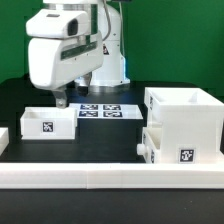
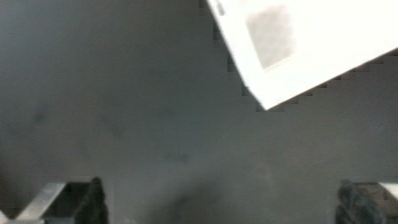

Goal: Assemble drawer

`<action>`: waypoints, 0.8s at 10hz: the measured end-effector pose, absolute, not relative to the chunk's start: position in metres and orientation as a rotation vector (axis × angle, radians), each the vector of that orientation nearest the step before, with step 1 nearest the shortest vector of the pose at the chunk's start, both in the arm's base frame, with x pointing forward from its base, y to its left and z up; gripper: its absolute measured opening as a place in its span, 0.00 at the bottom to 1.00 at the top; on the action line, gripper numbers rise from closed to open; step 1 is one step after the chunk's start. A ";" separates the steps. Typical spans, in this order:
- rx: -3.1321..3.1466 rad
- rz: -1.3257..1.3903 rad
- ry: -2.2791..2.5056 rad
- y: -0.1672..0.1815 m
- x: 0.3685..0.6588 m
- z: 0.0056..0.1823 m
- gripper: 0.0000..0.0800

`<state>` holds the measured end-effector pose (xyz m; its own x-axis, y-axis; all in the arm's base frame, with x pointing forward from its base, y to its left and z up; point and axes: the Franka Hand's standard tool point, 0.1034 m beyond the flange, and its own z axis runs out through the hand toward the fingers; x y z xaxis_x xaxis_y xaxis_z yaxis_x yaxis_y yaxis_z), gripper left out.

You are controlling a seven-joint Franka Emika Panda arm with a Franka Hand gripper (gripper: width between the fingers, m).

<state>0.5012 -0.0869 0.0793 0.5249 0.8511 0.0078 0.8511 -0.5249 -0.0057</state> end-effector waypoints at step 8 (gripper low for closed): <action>-3.028 -0.038 -0.634 -0.080 0.492 0.075 0.81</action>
Offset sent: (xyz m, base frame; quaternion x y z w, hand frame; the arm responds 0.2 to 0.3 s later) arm 0.0000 0.0000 0.0000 0.0000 0.0000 0.1296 0.9916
